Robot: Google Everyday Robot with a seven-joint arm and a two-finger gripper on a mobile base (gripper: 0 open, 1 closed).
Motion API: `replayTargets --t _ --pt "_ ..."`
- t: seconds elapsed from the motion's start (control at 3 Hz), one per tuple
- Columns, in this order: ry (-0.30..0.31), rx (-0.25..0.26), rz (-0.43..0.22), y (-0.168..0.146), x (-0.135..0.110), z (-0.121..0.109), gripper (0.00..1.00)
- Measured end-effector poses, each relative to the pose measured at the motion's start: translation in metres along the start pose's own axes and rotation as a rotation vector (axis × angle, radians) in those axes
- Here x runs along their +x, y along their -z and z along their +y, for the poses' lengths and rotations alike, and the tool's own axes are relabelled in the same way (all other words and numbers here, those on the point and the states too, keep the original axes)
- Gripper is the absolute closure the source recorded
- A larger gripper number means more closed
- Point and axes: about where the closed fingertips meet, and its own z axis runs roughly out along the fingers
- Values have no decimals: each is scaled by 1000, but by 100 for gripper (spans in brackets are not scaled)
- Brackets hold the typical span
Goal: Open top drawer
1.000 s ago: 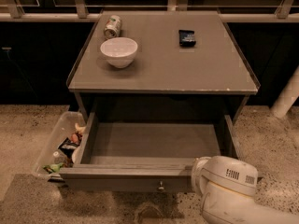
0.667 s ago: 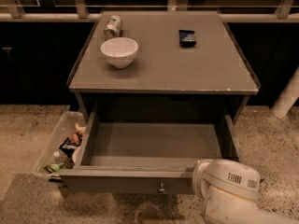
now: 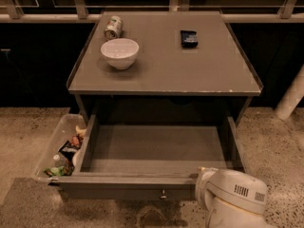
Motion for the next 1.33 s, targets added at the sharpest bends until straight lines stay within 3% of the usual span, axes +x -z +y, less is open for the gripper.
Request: replayTargets --t 1.33 --pt "-21 -7 -1 14 5 17 100"
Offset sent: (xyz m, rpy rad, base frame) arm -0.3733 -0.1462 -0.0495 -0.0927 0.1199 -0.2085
